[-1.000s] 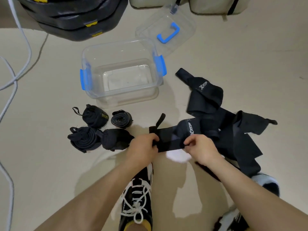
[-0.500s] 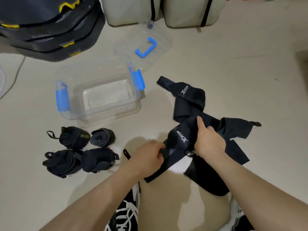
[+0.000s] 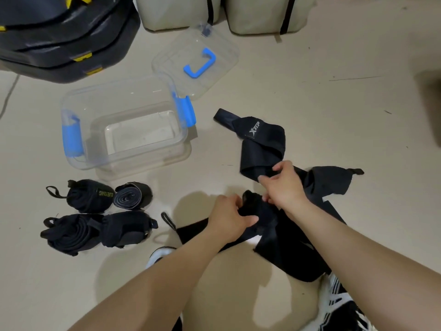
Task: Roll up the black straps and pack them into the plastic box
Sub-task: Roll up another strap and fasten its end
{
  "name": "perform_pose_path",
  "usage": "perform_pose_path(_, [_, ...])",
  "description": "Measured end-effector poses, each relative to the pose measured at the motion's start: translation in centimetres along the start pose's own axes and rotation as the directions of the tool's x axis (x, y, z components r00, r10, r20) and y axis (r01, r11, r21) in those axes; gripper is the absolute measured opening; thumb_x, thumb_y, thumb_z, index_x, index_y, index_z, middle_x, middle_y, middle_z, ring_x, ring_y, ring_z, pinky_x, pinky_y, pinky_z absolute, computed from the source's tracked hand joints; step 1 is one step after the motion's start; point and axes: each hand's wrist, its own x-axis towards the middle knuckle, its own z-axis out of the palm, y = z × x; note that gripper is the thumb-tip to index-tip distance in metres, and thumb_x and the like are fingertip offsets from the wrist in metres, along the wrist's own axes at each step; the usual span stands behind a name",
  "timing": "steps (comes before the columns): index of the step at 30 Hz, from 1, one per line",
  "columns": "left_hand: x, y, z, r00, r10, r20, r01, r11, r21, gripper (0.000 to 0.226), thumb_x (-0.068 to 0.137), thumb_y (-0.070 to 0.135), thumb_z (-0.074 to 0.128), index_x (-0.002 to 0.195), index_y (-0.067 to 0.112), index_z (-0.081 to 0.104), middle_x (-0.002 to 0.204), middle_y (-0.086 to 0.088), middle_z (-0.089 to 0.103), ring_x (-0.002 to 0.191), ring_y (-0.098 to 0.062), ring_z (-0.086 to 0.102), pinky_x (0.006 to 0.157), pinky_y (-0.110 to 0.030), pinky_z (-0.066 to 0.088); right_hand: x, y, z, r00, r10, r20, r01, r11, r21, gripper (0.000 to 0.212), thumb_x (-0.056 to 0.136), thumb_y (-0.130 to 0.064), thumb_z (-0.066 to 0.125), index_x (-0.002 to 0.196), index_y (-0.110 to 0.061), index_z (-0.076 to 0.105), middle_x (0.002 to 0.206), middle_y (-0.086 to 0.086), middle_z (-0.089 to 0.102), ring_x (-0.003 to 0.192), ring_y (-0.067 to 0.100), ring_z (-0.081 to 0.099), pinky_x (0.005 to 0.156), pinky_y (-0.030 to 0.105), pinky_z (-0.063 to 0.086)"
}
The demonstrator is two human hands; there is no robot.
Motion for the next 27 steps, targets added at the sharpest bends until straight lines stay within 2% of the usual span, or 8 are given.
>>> perform_pose_path(3, [-0.9,0.2,-0.2,0.997,0.061,0.041,-0.061,0.998,0.017,0.025,0.081,0.024,0.078,0.074,0.023,0.054,0.096,-0.007,0.062,0.076,-0.016,0.057,0.069,-0.026,0.047,2.6,-0.8,-0.9,0.984,-0.111,-0.139,0.083,0.977,-0.196,0.043,0.087,-0.021,0.062,0.125,-0.035,0.047,0.128,0.015,0.049,0.113,0.034,0.051,0.09,0.037,0.043])
perform_pose_path(6, [-2.0,0.3,-1.5,0.992,0.063,0.112,-0.054,0.995,-0.084,0.02,0.082,0.018,0.076,0.075,0.016,0.058,0.084,-0.006,0.068,0.072,-0.013,0.06,0.075,-0.03,0.052,5.6,-2.0,-1.3,0.992,-0.108,0.063,0.125,0.879,-0.459,0.05,0.095,-0.02,0.05,0.143,-0.034,0.047,0.154,0.014,0.029,0.145,0.036,0.018,0.116,0.041,0.022])
perform_pose_path(10, [-3.2,1.5,-3.8,0.977,0.112,0.18,-0.068,0.97,-0.232,0.018,0.086,0.009,0.072,0.079,0.011,0.057,0.081,0.005,0.068,0.072,-0.008,0.063,0.076,-0.022,0.051,6.0,-3.4,-2.0,0.98,-0.2,-0.006,0.178,0.887,-0.426,0.04,0.101,-0.011,0.043,0.139,-0.004,0.053,0.142,0.016,0.052,0.131,0.035,0.047,0.108,0.037,0.036])
perform_pose_path(14, [-5.5,3.6,-6.4,0.96,0.144,0.24,-0.053,0.935,-0.351,0.012,0.087,0.009,0.069,0.085,0.009,0.057,0.087,-0.007,0.069,0.084,-0.02,0.065,0.09,-0.04,0.055,4.3,-4.4,-3.5,0.964,-0.265,-0.026,0.221,0.851,-0.477,0.028,0.095,-0.016,0.06,0.117,-0.002,0.07,0.122,0.016,0.068,0.114,0.033,0.06,0.098,0.038,0.047])
perform_pose_path(18, [-7.6,3.3,-8.2,0.964,0.133,0.23,-0.045,0.935,-0.352,0.005,0.086,0.013,0.067,0.088,0.012,0.062,0.086,-0.007,0.07,0.083,-0.02,0.062,0.089,-0.041,0.051,2.8,-4.0,-2.5,0.972,-0.151,0.179,0.234,0.68,-0.695,0.048,0.093,-0.028,0.053,0.139,-0.039,0.053,0.156,0.009,0.031,0.147,0.03,0.016,0.113,0.045,0.03])
perform_pose_path(22, [-7.3,2.0,-8.1,0.99,0.038,0.137,0.021,0.915,-0.402,0.007,0.082,0.006,0.075,0.085,0.013,0.075,0.08,-0.002,0.075,0.077,-0.015,0.07,0.074,-0.026,0.056,3.6,-3.3,-1.3,0.98,-0.112,0.166,0.2,0.511,-0.836,0.051,0.094,-0.022,0.047,0.144,-0.032,0.045,0.163,0.01,-0.001,0.15,0.035,-0.013,0.114,0.056,0.021])
perform_pose_path(24, [-6.8,2.0,-7.4,0.993,0.006,0.117,0.047,0.892,-0.449,0.013,0.082,0.001,0.075,0.082,0.013,0.078,0.075,0.001,0.076,0.071,-0.012,0.072,0.062,-0.019,0.053,5.4,-2.9,-0.3,0.985,-0.049,0.167,0.166,0.556,-0.815,0.052,0.094,-0.018,0.045,0.146,-0.017,0.036,0.164,0.009,-0.005,0.15,0.034,-0.009,0.115,0.056,0.021])
perform_pose_path(27, [-6.2,2.8,-6.7,0.993,0.024,0.114,0.033,0.884,-0.467,0.012,0.084,0.0,0.072,0.083,0.012,0.077,0.07,0.005,0.074,0.062,-0.002,0.069,0.057,-0.009,0.048,7.2,-3.4,0.3,0.993,-0.098,0.071,0.118,0.916,-0.382,0.042,0.097,-0.01,0.042,0.137,0.003,0.044,0.153,0.017,0.03,0.134,0.032,0.038,0.109,0.039,0.036])
